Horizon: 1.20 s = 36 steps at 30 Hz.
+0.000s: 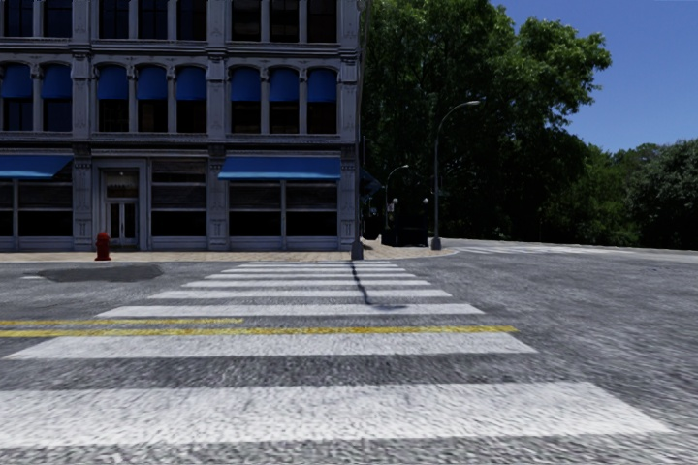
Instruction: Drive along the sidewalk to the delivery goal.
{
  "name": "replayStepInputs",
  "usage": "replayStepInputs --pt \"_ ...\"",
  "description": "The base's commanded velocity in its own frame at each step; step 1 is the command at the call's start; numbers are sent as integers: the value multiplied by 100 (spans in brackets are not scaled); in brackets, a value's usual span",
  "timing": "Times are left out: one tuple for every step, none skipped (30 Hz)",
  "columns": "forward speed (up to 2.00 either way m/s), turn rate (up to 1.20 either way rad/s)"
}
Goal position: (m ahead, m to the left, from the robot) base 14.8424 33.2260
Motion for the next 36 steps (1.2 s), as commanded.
replayStepInputs --pt "200 22" --pt "200 26" --pt "200 28" --pt "200 28" --pt "200 29" --pt "200 29" --pt "200 29" --pt "200 29" --pt "200 29" --pt "200 29" --pt "200 29" --pt "200 26" --pt "200 18" --pt "200 18" --pt "200 2" --pt "200 0" --pt "200 0" --pt "200 0" --pt "200 0" --pt "200 0" --pt "200 0" --pt "200 0" --pt "200 0" --pt "200 0" --pt "200 0" --pt "200 0" --pt "200 0" --pt "200 0" --pt "200 0" --pt "200 0" --pt "200 0" --pt "200 0" --pt "200 0" --pt "200 0" --pt "200 0" --pt "200 0"
